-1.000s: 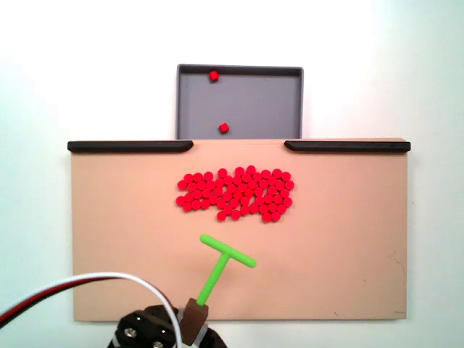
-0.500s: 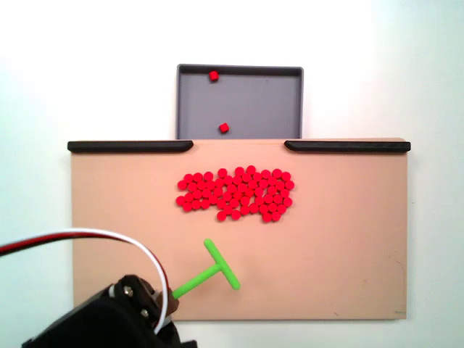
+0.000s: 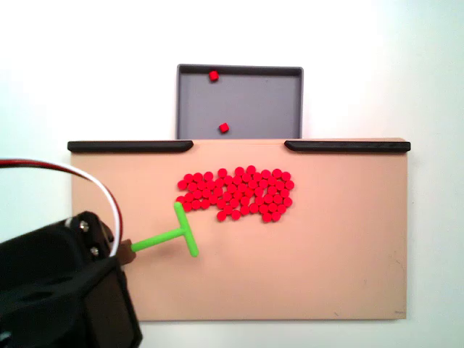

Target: Push granules from left to the grey container

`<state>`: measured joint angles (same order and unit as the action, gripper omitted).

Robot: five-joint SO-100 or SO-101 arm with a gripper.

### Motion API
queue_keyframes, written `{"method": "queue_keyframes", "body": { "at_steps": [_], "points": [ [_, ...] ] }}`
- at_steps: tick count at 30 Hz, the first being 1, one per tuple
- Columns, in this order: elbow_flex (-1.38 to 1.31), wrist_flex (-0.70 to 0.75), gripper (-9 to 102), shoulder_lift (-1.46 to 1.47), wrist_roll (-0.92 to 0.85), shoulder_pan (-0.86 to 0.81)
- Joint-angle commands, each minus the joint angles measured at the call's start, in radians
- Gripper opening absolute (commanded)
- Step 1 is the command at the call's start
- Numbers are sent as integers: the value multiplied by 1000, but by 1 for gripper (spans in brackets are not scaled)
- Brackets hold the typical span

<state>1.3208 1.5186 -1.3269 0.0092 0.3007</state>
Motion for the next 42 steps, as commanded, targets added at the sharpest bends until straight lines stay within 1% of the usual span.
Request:
{"method": "queue_keyframes", "body": {
  "at_steps": [1,7,17,42],
  "points": [
    [-61,5,0,9,38,28],
    [-146,5,0,80,75,52],
    [-239,5,0,192,84,51],
    [-253,-8,4,258,107,44]
  ]
}}
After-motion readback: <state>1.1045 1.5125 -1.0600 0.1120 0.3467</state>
